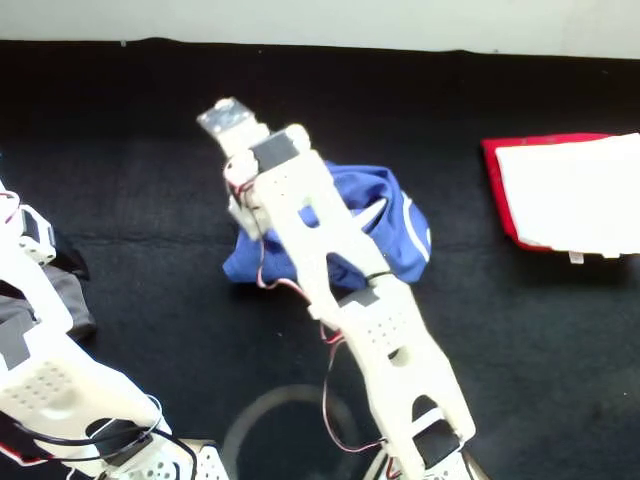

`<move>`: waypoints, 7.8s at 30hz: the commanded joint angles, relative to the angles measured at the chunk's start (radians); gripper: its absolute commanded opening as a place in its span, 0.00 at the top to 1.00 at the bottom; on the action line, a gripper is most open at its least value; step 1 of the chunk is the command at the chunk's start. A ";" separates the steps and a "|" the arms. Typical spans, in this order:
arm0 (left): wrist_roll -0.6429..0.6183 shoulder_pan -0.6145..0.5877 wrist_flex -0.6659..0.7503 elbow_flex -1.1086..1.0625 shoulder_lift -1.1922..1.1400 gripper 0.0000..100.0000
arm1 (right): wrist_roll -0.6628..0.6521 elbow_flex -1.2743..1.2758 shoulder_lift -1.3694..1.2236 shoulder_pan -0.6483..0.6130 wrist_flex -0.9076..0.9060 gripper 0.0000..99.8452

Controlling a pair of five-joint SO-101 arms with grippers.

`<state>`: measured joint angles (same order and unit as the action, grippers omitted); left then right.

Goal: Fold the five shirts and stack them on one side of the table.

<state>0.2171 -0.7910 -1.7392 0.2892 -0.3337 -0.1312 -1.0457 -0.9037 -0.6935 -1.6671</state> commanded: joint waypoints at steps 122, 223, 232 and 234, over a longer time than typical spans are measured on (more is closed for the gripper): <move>-0.003 0.054 -0.014 0.025 0.002 0.77 | 0.003 0.570 0.410 -0.087 0.148 0.86; -0.003 0.843 0.069 0.708 -0.578 0.76 | -0.189 0.194 0.825 0.863 -0.096 0.99; -0.003 0.757 -0.021 0.773 -0.731 0.76 | -0.189 0.237 0.826 0.840 -0.094 0.99; -0.005 0.762 -0.026 0.773 -0.746 0.77 | -0.189 0.274 0.826 0.839 -0.093 0.99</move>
<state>0.2171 -0.0176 -1.7453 1.0288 -1.0764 -0.3107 -0.8017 -0.1304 0.1565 -1.7545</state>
